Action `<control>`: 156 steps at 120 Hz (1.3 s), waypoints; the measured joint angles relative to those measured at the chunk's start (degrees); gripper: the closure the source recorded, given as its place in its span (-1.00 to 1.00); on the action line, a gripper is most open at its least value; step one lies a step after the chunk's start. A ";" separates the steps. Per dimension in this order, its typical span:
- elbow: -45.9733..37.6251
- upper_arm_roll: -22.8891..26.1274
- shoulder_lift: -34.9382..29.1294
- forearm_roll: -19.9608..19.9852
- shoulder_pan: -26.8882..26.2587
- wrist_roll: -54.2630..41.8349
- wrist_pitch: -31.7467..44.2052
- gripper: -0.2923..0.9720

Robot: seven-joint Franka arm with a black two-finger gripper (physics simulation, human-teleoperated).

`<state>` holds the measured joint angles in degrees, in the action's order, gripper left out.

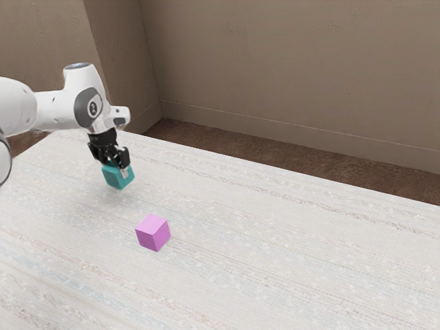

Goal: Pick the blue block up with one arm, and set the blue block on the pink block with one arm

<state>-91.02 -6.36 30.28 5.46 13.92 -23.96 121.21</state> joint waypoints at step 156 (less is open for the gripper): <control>-24.86 6.51 -19.83 -8.97 -11.96 32.48 -0.71 -0.04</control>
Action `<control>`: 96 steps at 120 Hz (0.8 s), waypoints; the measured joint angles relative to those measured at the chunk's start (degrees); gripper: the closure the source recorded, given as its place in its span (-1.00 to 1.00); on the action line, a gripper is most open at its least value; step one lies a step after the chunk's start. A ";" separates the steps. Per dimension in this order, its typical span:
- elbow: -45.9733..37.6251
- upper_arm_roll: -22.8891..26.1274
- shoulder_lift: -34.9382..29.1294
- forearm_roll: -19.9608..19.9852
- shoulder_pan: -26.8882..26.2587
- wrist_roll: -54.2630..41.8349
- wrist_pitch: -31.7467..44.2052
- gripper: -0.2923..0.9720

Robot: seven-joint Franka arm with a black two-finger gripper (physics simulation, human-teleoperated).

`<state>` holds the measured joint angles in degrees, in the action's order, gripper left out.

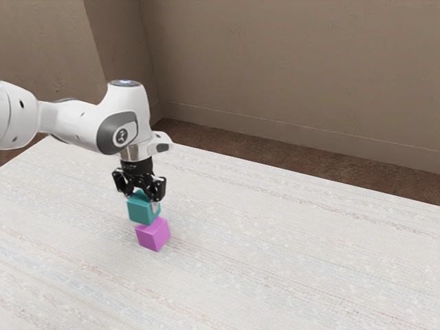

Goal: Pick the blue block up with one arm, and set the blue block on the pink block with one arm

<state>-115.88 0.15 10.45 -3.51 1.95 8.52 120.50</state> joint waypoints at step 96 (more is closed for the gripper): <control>-1.39 0.91 -1.19 3.29 -0.01 -2.31 3.36 -0.05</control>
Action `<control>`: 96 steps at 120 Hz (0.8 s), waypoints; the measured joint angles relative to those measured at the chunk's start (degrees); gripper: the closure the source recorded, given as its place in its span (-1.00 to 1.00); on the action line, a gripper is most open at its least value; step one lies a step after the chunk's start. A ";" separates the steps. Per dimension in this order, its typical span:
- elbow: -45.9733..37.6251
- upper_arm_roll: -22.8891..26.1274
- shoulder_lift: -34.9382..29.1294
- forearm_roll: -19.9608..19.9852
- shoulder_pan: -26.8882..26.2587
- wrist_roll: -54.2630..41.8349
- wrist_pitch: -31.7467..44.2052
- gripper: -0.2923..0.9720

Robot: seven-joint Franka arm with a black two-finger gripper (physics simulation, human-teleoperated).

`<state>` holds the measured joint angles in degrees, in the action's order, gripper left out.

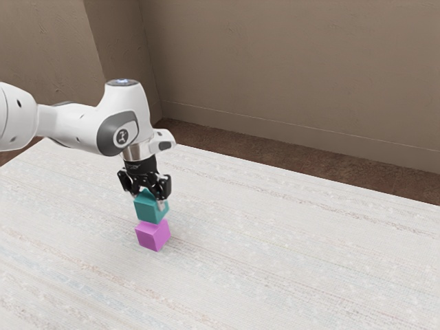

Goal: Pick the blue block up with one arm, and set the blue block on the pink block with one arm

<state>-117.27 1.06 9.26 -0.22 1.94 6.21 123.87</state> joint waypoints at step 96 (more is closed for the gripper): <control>-3.74 0.09 -0.43 -1.08 0.00 -7.54 3.55 -0.04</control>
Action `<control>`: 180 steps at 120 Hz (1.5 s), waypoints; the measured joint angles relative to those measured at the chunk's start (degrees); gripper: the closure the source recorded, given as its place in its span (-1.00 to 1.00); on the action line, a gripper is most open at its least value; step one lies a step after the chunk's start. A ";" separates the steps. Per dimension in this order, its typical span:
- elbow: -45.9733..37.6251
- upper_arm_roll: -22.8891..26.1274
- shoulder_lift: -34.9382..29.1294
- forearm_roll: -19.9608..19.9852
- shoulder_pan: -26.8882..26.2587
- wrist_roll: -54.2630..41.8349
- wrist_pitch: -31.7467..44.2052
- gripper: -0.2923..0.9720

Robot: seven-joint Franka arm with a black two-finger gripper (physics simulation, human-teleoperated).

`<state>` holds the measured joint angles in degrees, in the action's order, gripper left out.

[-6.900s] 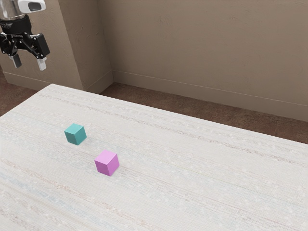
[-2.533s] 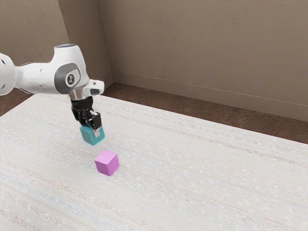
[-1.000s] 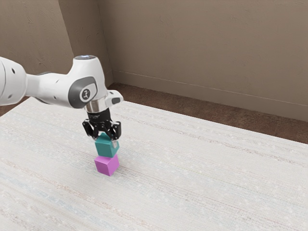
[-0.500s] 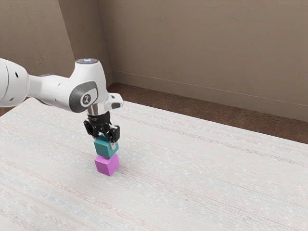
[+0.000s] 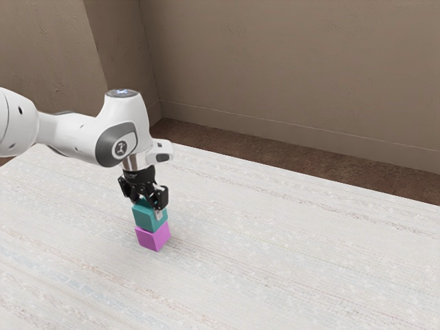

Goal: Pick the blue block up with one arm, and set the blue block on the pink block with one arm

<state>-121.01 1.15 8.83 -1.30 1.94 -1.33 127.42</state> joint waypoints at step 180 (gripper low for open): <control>0.36 -0.54 -3.90 1.10 0.43 -0.81 -1.16 -0.48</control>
<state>-120.64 0.62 4.93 -0.19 2.38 -2.13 126.26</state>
